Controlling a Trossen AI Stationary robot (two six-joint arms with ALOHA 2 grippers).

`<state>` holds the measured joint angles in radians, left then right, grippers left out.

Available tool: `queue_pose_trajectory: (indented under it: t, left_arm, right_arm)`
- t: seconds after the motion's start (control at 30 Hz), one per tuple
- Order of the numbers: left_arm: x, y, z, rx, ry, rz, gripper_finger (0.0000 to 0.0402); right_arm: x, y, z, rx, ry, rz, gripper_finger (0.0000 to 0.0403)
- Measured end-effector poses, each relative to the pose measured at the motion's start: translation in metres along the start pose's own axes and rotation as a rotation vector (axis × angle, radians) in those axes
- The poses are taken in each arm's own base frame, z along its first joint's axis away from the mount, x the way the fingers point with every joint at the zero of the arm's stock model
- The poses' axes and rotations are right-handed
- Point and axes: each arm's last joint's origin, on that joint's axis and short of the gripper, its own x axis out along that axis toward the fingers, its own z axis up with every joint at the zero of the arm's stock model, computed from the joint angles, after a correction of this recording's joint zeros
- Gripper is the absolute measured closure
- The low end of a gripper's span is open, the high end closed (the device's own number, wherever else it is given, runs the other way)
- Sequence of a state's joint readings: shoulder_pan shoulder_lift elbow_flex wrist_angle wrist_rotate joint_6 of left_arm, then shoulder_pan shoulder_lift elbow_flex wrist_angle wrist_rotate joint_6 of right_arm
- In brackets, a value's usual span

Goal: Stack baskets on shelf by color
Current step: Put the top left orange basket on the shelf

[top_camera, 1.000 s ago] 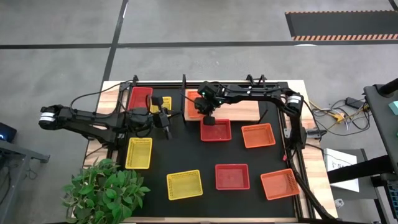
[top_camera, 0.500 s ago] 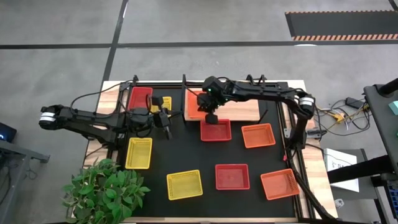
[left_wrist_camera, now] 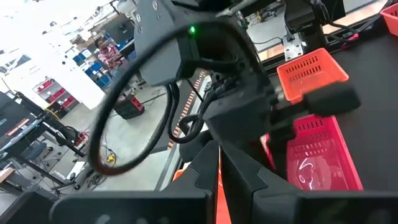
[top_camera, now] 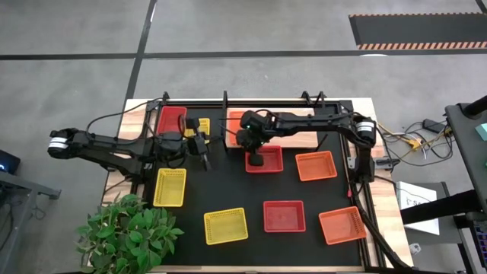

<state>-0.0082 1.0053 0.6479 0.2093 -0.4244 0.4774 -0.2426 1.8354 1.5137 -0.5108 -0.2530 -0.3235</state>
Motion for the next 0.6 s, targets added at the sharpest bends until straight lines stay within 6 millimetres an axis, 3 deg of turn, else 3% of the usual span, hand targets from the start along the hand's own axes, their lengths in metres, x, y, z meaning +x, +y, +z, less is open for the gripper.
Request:
queue_pose_trajectory:
  t: [0.17,0.43,0.6]
  left_arm:
    - [0.0,0.0,0.0,0.0,0.0,0.0,0.0402]
    - [0.0,0.001,0.002,0.004,-0.006,0.003,0.0402]
    - [0.0,0.0,0.0,0.0,0.0,0.0,0.0402]
  right_arm:
    - [0.004,-0.005,-0.001,-0.005,0.028,-0.121,0.0394]
    - [0.002,-0.01,0.008,-0.038,-0.072,-0.163,0.0394]
    - [-0.017,-0.005,0.009,-0.046,-0.046,-0.154,0.0394]
